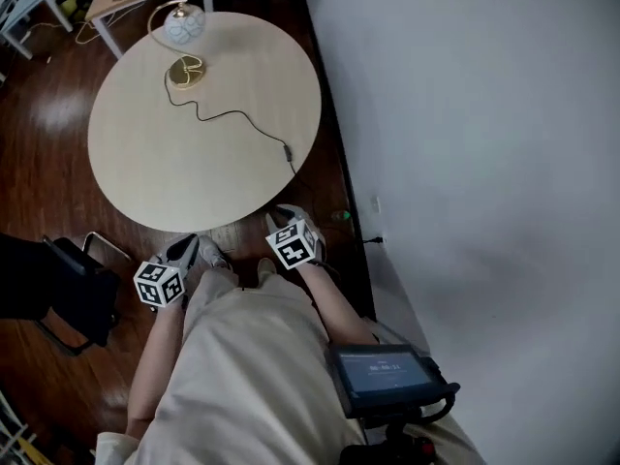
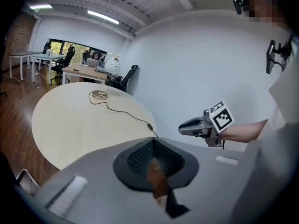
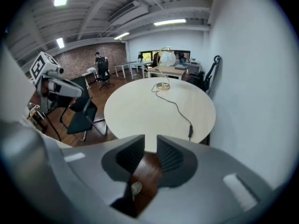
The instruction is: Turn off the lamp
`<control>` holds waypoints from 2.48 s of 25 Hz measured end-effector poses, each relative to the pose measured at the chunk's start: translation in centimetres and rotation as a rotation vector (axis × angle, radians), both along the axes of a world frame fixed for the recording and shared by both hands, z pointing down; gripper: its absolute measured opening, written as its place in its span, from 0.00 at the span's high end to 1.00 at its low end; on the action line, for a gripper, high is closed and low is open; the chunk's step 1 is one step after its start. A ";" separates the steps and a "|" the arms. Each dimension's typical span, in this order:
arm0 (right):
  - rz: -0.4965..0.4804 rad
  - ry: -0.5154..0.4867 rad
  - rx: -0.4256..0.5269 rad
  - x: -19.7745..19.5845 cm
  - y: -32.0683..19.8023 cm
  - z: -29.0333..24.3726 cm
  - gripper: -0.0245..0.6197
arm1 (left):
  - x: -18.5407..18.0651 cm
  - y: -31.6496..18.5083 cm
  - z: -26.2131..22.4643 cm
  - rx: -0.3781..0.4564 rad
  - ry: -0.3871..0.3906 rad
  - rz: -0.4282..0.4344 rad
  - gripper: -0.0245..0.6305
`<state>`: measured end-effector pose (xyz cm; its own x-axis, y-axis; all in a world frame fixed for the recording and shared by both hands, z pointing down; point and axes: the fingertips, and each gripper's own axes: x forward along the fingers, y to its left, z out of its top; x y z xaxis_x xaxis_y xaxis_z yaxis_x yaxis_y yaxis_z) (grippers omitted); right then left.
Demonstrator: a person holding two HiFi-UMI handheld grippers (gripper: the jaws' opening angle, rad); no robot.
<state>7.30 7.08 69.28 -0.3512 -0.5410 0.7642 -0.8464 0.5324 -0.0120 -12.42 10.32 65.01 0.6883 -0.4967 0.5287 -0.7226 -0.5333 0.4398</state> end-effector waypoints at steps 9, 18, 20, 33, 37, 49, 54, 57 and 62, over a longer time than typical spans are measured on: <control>-0.113 -0.022 0.024 0.2 -0.3 -2.3 0.84 | 4.4 5.9 0.3 -0.007 -0.036 -0.017 0.96; -0.184 -0.093 0.028 -1.8 1.6 -3.8 0.85 | 2.5 9.0 -0.3 -0.043 -0.080 -0.109 0.96; -0.198 -0.085 0.026 -2.3 2.0 -3.6 0.85 | 2.4 9.6 0.1 -0.057 -0.070 -0.121 0.96; -0.231 -0.022 0.052 -6.6 1.2 -5.1 0.87 | -0.9 9.0 -1.3 -0.035 -0.019 -0.113 0.96; -0.224 -0.013 0.061 -9.1 1.4 -6.0 0.87 | -3.3 9.8 -0.8 -0.050 -0.007 -0.094 0.96; -0.202 -0.022 0.054 -15.0 3.6 -6.5 0.88 | -8.9 9.2 -0.7 -0.052 0.019 -0.045 0.96; -0.116 -0.108 0.014 -13.7 4.9 -6.4 0.88 | -9.0 9.1 0.1 -0.071 0.047 0.004 0.96; -0.038 -0.121 -0.031 -11.3 6.5 -4.6 0.89 | -9.2 8.9 0.8 -0.084 0.062 0.012 0.96; 0.051 -0.125 -0.087 -8.6 9.7 -2.6 0.89 | -10.2 9.5 0.9 -0.104 0.075 -0.003 0.96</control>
